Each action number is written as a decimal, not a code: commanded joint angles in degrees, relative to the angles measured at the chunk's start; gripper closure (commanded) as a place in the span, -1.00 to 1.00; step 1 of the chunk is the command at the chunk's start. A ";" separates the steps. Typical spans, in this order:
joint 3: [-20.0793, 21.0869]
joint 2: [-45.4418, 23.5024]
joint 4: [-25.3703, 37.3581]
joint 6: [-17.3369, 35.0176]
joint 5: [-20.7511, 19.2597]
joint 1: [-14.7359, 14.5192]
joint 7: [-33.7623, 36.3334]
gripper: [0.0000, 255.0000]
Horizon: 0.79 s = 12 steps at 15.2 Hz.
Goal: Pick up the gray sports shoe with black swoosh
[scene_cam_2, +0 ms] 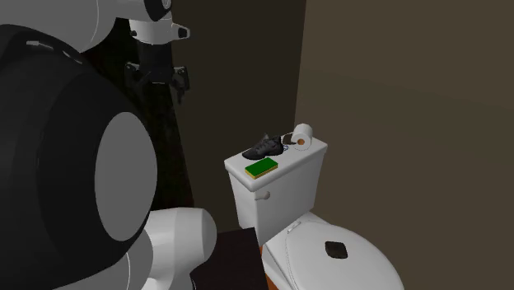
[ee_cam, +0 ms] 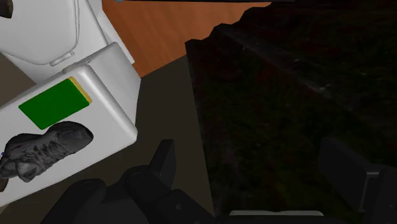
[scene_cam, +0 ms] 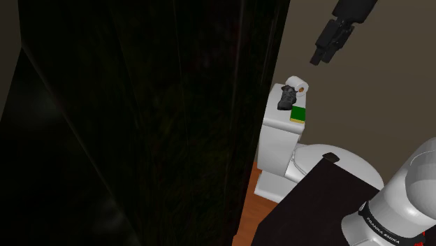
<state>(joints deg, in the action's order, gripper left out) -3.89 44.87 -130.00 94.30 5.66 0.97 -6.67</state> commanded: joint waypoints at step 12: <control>-13.93 -4.29 -8.26 14.72 -7.53 0.07 -22.89 -1.00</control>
<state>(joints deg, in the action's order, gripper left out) -16.33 41.86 -138.12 107.25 -1.31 1.21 -27.16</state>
